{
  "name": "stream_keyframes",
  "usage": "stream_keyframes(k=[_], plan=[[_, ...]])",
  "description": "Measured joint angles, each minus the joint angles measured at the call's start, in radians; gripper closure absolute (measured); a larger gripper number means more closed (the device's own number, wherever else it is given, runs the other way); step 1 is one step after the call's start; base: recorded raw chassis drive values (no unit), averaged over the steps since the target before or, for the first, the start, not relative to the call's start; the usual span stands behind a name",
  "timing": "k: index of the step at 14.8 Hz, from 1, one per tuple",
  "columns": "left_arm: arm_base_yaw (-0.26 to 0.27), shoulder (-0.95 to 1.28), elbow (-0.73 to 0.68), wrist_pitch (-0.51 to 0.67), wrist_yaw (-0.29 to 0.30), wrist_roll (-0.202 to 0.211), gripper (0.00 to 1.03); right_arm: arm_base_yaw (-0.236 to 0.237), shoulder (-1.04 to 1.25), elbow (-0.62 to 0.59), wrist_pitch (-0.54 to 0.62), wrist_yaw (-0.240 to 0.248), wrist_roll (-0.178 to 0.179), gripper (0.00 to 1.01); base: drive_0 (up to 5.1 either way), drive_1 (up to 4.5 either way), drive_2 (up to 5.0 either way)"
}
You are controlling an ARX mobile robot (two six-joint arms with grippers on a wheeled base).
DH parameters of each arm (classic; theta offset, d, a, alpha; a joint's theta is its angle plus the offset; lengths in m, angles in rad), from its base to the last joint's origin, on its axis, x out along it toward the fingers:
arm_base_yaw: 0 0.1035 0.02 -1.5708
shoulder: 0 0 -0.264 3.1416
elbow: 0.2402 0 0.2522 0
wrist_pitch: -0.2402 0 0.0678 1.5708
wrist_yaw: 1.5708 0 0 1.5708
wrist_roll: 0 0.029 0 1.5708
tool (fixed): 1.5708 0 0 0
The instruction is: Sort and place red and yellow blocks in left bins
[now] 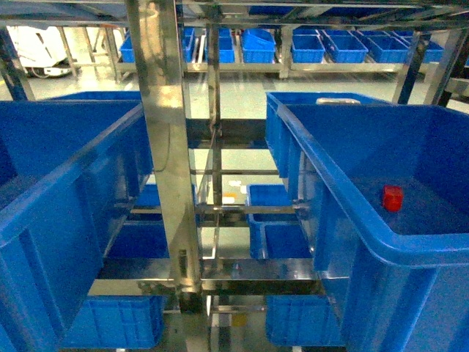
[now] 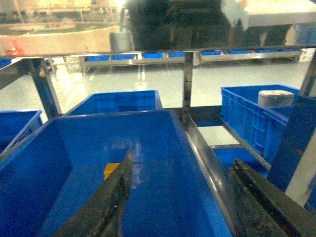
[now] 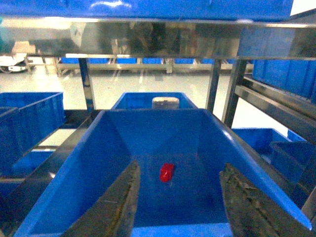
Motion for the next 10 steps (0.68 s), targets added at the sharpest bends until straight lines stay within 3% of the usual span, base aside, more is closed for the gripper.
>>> stream_keyframes(k=[3,4,9,10], plan=[[0.004,-0.1,-0.131,0.027,-0.001,-0.03,0.88,0.001,-0.079,-0.126,0.04,-0.001,-0.002,0.9,0.0,0.0,0.0],[0.004,-0.133,-0.164,0.027,0.0,-0.032,1.02,0.001,-0.104,-0.153,0.044,-0.001,-0.004,0.99,0.0,0.0,0.0],[0.004,-0.289,-0.27,-0.024,0.0,-0.033,1.01,0.001,-0.196,-0.252,0.045,-0.001,-0.006,0.99,0.0,0.0,0.0],[0.004,-0.321,-0.285,-0.039,0.0,-0.033,1.01,0.001,-0.27,-0.261,-0.058,-0.002,-0.006,0.99,0.0,0.0,0.0]])
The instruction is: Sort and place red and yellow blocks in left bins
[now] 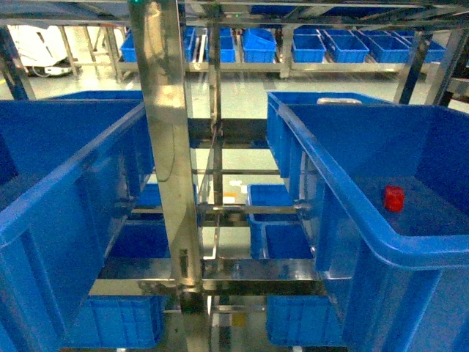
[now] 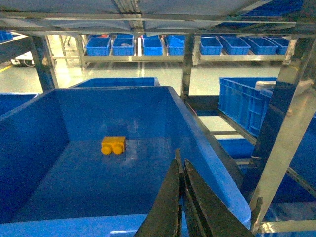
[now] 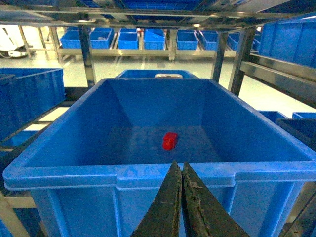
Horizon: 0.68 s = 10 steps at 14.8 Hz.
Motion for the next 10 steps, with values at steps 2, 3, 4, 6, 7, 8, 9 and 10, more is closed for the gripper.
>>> stream_keyframes(k=[2,3,4,6,7,8,9,10], plan=[[0.0,-0.084,-0.026,-0.055,0.0,0.0,1.01,0.0,-0.075,-0.03,-0.014,0.001,0.0,0.99,0.0,0.0,0.0],[0.0,-0.154,-0.059,-0.081,0.0,0.0,1.01,0.0,-0.126,-0.071,-0.007,0.001,0.0,0.99,0.0,0.0,0.0],[0.0,-0.216,-0.059,-0.139,0.0,0.0,1.01,0.0,-0.124,-0.072,-0.013,0.001,-0.001,0.99,0.0,0.0,0.0],[0.0,-0.246,-0.059,-0.167,0.0,-0.001,0.99,0.0,-0.124,-0.072,-0.011,0.001,-0.001,0.94,0.0,0.0,0.0],[0.0,-0.248,-0.059,-0.167,0.0,-0.001,0.94,0.0,-0.124,-0.072,-0.011,0.001,-0.001,0.89,0.0,0.0,0.0],[0.0,-0.248,-0.059,-0.165,0.0,-0.001,0.88,0.0,-0.124,-0.072,-0.011,0.001,-0.001,0.83,0.0,0.0,0.0],[0.0,-0.248,-0.059,-0.166,0.0,-0.001,0.85,0.0,-0.124,-0.072,-0.011,0.001,-0.001,0.81,0.0,0.0,0.0],[0.0,-0.248,-0.059,-0.166,0.0,-0.001,0.81,0.0,-0.124,-0.072,-0.011,0.001,-0.001,0.76,0.0,0.0,0.0]])
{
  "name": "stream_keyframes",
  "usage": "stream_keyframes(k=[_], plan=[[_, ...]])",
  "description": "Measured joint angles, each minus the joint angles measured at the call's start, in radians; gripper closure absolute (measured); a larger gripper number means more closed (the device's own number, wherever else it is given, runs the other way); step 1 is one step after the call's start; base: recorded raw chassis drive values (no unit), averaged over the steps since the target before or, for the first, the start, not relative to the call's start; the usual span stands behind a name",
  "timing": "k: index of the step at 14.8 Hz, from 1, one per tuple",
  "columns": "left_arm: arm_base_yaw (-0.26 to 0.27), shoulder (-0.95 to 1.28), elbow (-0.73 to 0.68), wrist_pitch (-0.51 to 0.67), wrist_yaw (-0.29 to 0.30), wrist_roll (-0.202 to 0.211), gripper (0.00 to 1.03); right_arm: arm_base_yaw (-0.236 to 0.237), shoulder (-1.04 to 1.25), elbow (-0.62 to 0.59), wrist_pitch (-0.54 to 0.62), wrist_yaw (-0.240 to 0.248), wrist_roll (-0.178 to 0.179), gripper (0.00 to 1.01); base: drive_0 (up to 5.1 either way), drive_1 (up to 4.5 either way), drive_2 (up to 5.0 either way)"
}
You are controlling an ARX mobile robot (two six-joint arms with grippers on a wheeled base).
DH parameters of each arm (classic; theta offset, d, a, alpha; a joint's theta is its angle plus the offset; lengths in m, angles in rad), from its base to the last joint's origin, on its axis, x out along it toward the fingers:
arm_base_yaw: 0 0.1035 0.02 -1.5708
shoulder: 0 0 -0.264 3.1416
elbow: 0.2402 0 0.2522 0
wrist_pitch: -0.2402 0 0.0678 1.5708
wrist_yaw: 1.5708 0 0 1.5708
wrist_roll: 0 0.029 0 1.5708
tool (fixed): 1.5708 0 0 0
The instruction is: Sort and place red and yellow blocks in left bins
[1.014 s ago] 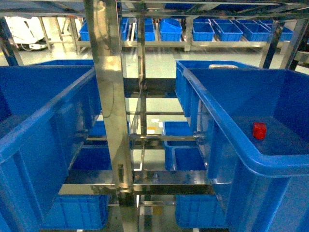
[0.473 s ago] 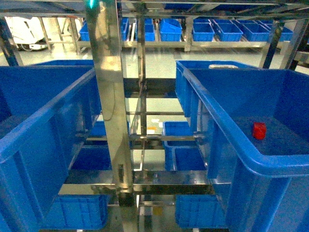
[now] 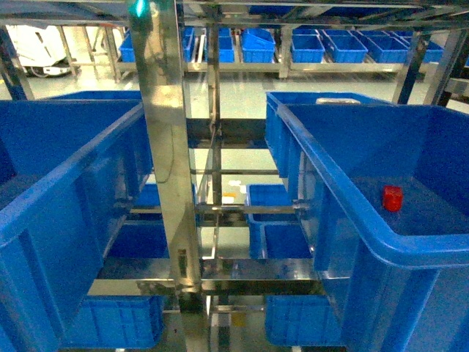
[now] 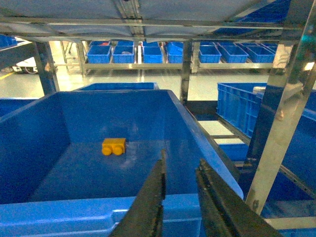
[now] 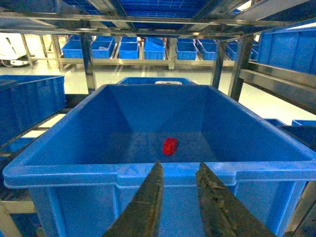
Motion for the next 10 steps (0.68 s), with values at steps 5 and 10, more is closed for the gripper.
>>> stream_keyframes(k=[5,10], plan=[[0.0,0.0,0.0,0.0,0.0,0.0,0.52,0.0,0.0,0.0,0.0,0.0,0.0,0.47,0.0,0.0,0.0],[0.0,0.0,0.0,0.0,0.0,0.0,0.05,0.0,0.0,0.0,0.0,0.0,0.0,0.03,0.0,0.0,0.0]])
